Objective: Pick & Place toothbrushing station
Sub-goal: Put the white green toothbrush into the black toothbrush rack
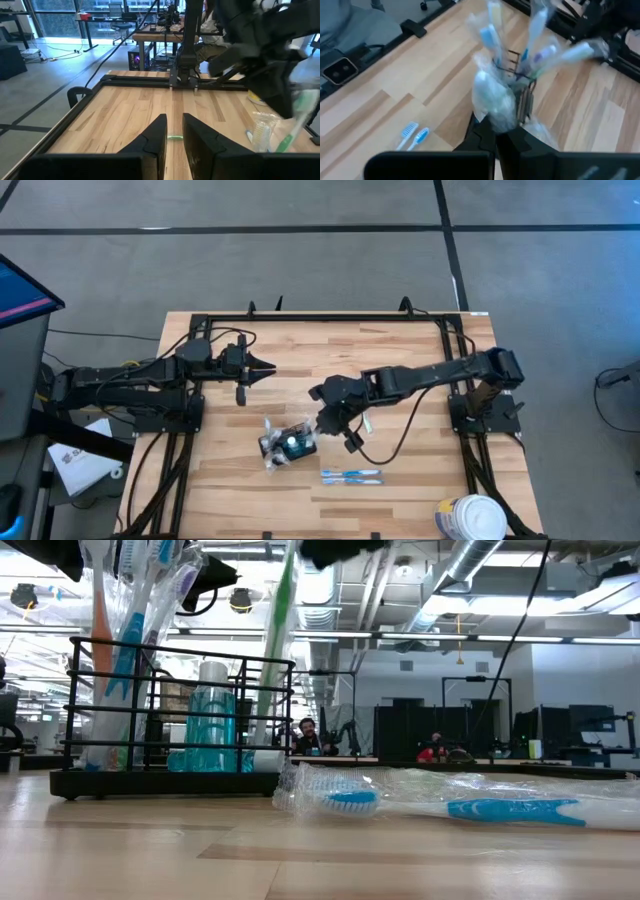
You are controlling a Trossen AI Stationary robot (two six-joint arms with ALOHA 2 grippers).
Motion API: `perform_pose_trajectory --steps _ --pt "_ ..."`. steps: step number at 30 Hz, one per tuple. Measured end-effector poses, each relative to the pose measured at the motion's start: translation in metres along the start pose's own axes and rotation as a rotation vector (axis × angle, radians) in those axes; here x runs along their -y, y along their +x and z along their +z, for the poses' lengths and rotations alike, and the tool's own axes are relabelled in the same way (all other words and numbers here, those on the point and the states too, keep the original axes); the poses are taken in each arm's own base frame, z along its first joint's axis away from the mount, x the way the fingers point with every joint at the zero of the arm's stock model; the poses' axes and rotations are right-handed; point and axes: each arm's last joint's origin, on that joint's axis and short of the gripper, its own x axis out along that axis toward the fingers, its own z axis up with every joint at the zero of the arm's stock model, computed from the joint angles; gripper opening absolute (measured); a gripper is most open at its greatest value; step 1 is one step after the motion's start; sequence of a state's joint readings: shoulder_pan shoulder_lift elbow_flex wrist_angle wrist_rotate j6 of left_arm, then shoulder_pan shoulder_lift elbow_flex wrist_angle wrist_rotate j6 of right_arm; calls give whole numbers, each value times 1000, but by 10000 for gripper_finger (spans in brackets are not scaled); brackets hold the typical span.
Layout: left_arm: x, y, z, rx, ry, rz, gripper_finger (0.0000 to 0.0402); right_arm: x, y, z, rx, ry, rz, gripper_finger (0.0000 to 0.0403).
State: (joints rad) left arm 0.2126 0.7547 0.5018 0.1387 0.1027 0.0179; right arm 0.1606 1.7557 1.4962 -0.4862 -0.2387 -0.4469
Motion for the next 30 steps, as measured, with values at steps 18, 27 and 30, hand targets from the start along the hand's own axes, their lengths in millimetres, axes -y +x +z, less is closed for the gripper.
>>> perform_pose_trajectory --steps 18,27,30 --pt "0 0 0 0 0 0 53 8 13 -23 53 17 7 0" --pt "0 0 0 0 2 0 53 12 15 -29 76 20 11 0" --pt "0 0 0 0 3 0 53 14 16 -30 75 24 10 0"
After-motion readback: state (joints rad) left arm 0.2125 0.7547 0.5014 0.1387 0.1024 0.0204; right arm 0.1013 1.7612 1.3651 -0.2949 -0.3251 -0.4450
